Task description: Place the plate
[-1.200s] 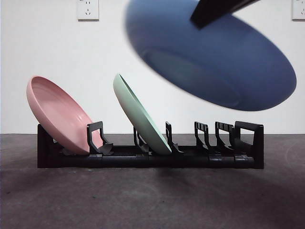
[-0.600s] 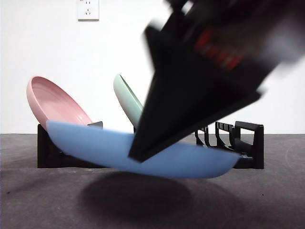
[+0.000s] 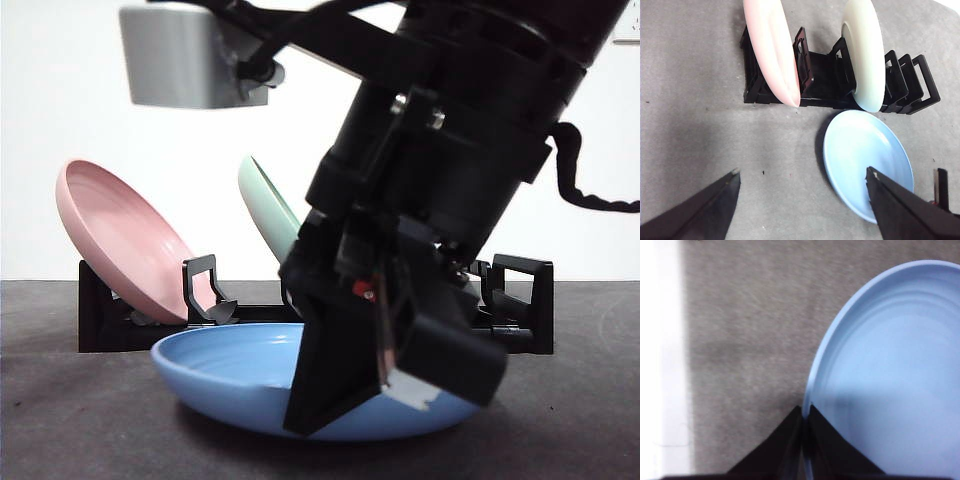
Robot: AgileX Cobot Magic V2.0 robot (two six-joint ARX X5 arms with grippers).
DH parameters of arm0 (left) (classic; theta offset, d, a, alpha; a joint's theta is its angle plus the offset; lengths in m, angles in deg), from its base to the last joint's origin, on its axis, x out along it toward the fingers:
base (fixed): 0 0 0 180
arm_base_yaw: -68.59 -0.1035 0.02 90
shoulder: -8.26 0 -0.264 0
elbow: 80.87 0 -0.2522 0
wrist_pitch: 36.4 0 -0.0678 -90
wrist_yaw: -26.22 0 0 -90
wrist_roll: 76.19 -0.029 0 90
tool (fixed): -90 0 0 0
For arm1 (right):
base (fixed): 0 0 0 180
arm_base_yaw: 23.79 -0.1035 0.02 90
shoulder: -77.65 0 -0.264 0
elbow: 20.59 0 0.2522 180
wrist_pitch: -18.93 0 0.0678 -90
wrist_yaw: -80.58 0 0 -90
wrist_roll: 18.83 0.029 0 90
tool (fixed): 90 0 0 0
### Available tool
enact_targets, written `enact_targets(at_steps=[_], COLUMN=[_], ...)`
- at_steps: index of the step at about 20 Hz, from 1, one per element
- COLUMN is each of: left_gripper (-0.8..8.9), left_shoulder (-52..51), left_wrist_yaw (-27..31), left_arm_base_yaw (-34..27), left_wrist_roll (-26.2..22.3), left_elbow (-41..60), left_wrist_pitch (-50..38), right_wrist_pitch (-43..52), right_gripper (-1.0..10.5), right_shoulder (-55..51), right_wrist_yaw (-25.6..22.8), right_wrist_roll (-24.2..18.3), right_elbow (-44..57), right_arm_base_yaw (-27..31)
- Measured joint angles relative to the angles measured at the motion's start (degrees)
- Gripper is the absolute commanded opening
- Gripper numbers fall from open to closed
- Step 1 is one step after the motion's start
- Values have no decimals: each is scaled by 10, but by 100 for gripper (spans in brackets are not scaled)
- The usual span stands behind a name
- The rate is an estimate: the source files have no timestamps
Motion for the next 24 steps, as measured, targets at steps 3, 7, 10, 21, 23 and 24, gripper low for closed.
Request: enact_targets(at_steps=[3, 7, 10, 21, 23, 24], left_gripper=[402, 402, 403, 402, 402, 401], left_shoulder=[0, 0, 0, 114, 152, 171], left_wrist_yaw=[0, 0, 0, 0, 1, 7], left_arm_base_yaw=[0, 0, 0, 3, 9, 14], left_wrist_roll=[0, 1, 7, 51, 47, 43], left_elbow=[0, 0, 0, -34, -60, -79], left_wrist_pitch=[0, 0, -9, -52, -63, -74], right_wrist_pitch=[1, -58, -70, -258, -289, -300], right_gripper=[237, 237, 237, 237, 237, 237], right_shoulder=[0, -11, -81, -317, -364, -386], right_wrist_yaw=[25, 71, 71, -4, -4, -4], right_wrist_roll=[11, 110, 172, 393, 380, 374], right_elbow=[0, -31, -66, -92, -92, -92], right_arm_base_yaw=[-1, -1, 2, 252, 289, 305])
